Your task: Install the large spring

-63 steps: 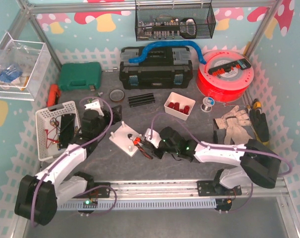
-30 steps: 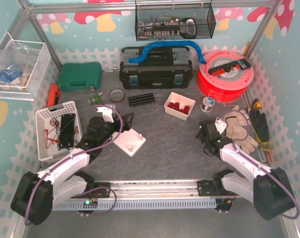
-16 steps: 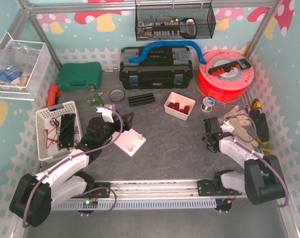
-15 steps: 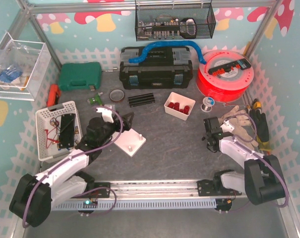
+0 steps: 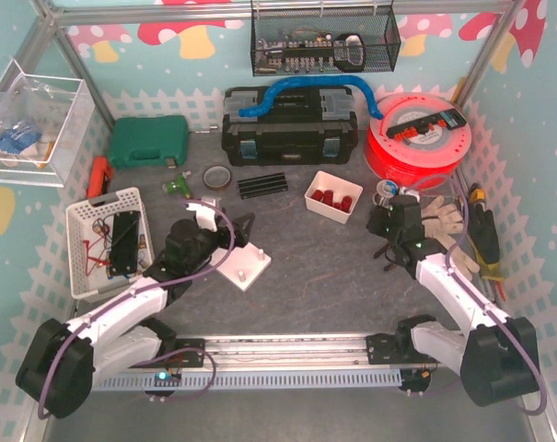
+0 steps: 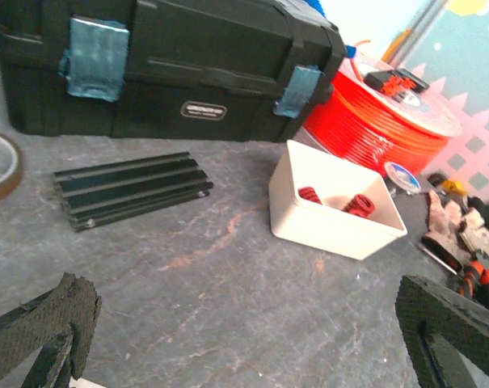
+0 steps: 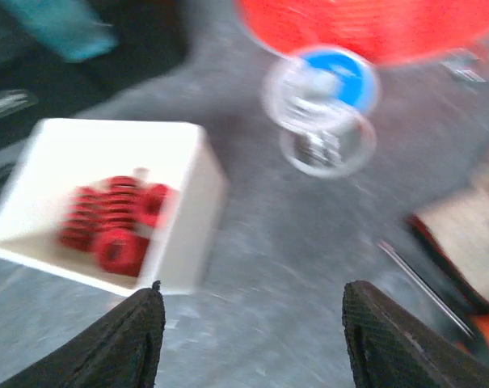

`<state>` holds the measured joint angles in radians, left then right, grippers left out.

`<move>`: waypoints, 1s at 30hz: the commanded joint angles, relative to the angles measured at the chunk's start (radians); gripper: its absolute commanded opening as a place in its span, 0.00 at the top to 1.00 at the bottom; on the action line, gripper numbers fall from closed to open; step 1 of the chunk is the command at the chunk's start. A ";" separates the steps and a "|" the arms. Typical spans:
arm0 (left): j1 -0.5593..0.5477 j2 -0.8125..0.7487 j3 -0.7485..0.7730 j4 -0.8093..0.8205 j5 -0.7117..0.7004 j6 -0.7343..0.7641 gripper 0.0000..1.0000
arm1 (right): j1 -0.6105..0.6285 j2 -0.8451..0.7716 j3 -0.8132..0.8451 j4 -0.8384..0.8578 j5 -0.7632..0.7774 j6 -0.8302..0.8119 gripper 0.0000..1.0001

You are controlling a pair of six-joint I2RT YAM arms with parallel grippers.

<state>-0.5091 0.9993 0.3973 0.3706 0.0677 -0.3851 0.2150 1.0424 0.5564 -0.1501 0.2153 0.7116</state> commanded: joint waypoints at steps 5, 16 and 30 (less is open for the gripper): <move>-0.061 0.030 0.034 -0.007 -0.031 0.076 0.01 | 0.021 0.208 0.248 0.072 -0.316 -0.301 0.47; -0.066 0.008 0.027 -0.012 -0.081 0.084 0.01 | 0.150 0.648 0.644 -0.219 -0.058 -0.369 0.53; -0.073 -0.015 0.031 -0.031 -0.099 0.096 0.01 | 0.153 0.832 0.791 -0.346 0.016 -0.334 0.54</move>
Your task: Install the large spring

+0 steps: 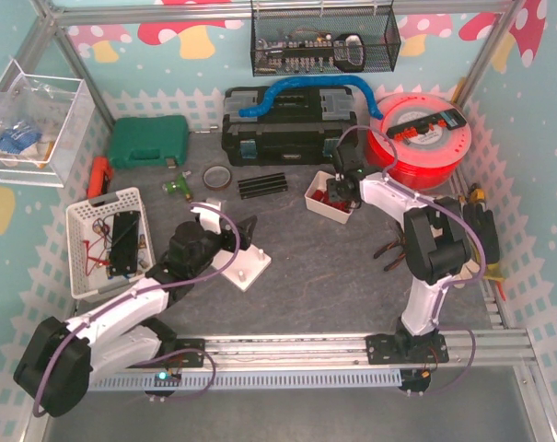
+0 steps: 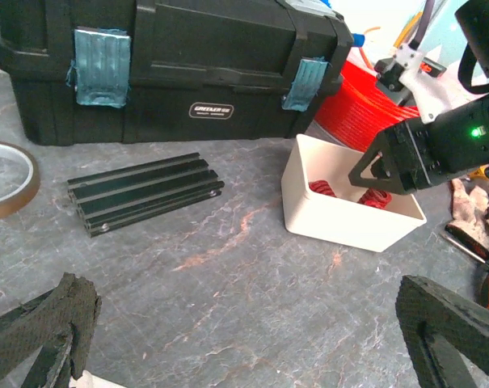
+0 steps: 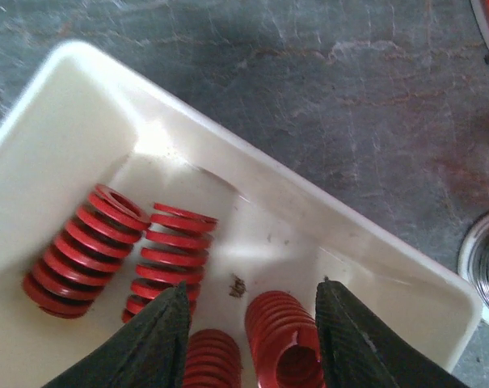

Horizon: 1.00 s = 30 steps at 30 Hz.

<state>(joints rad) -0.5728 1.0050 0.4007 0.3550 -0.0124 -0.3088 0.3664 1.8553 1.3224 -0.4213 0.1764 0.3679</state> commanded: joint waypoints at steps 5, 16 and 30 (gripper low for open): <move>-0.013 -0.025 0.030 -0.017 -0.020 0.020 0.01 | 0.002 0.032 0.034 -0.101 0.088 0.017 0.53; -0.014 -0.027 0.029 -0.021 -0.030 0.023 0.01 | 0.011 0.102 0.049 -0.091 0.012 0.023 0.55; -0.015 -0.026 0.027 -0.021 -0.048 0.018 0.01 | 0.011 0.097 0.026 -0.056 0.006 0.001 0.70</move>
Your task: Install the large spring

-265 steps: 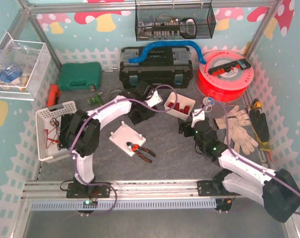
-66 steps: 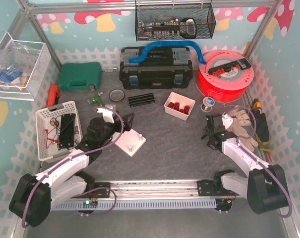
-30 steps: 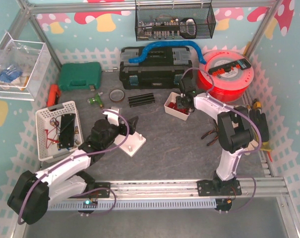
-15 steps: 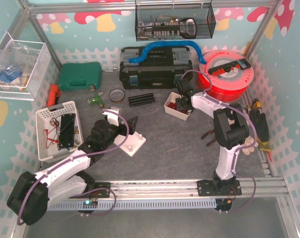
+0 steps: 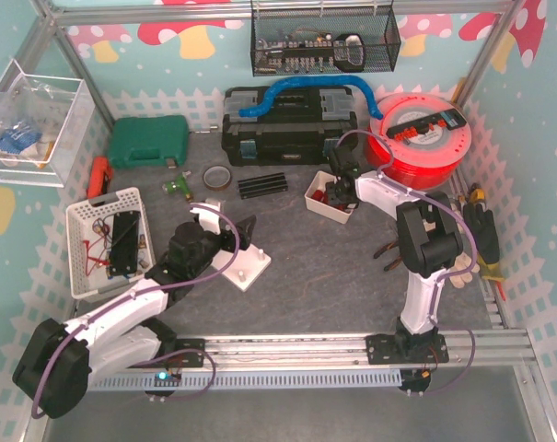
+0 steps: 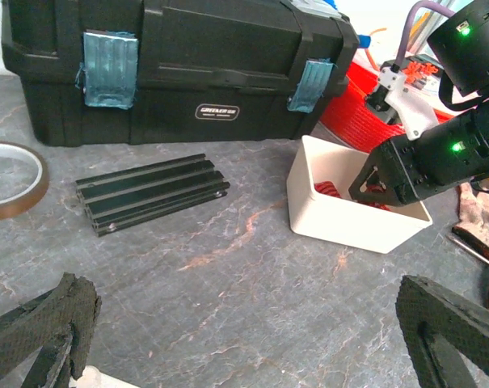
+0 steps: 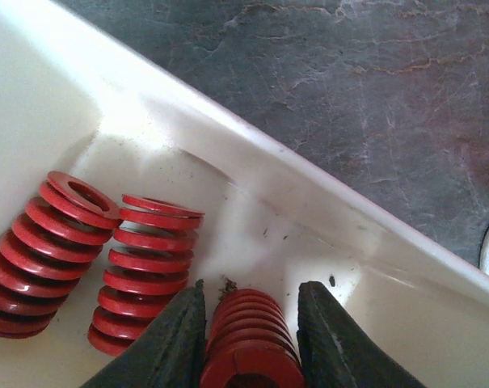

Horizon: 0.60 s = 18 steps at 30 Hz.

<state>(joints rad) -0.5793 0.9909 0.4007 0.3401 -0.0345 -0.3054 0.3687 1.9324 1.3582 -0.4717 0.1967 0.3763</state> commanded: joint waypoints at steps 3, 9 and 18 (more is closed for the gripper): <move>-0.009 -0.011 0.026 -0.006 -0.056 0.008 0.01 | 0.009 -0.013 -0.009 0.006 -0.012 -0.018 0.78; -0.009 -0.026 0.013 -0.005 -0.126 -0.018 0.01 | 0.009 -0.092 -0.002 0.014 0.003 -0.044 0.87; -0.008 -0.072 -0.033 0.079 -0.119 -0.033 0.01 | 0.014 -0.236 -0.042 0.035 -0.032 -0.077 0.93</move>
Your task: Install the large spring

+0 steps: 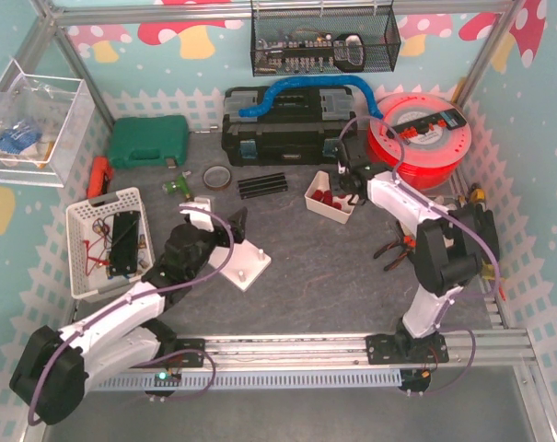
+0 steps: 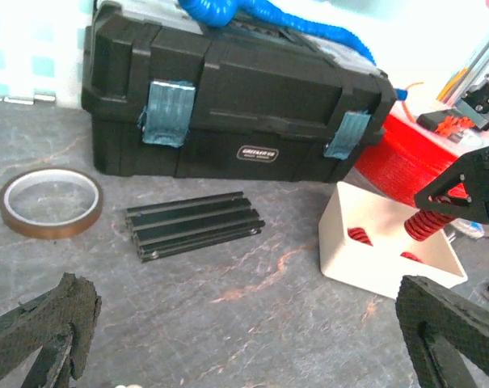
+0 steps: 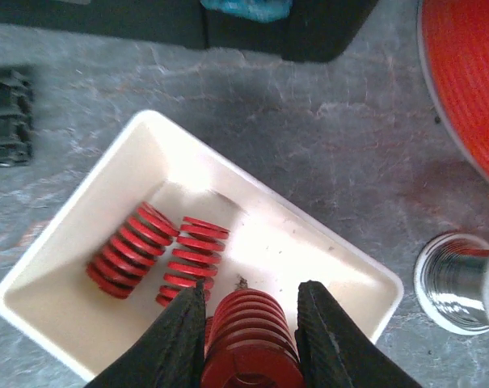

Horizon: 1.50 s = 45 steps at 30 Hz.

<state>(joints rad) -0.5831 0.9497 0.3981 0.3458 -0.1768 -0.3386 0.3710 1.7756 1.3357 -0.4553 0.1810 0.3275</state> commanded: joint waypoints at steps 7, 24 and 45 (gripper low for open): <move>-0.009 -0.024 -0.130 0.381 0.365 0.194 0.28 | 0.074 -0.227 -0.067 0.006 -0.087 -0.053 0.95; -0.191 0.362 0.025 0.531 0.312 0.741 0.34 | 0.292 -0.504 -0.250 0.091 -0.453 0.068 0.97; -0.221 0.425 0.080 0.516 0.362 0.784 0.66 | 0.359 -0.487 -0.289 0.138 -0.500 0.122 0.97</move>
<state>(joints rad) -0.8013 1.3655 0.4316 0.8814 0.1692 0.4572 0.7162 1.2724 1.0618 -0.3340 -0.2955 0.4366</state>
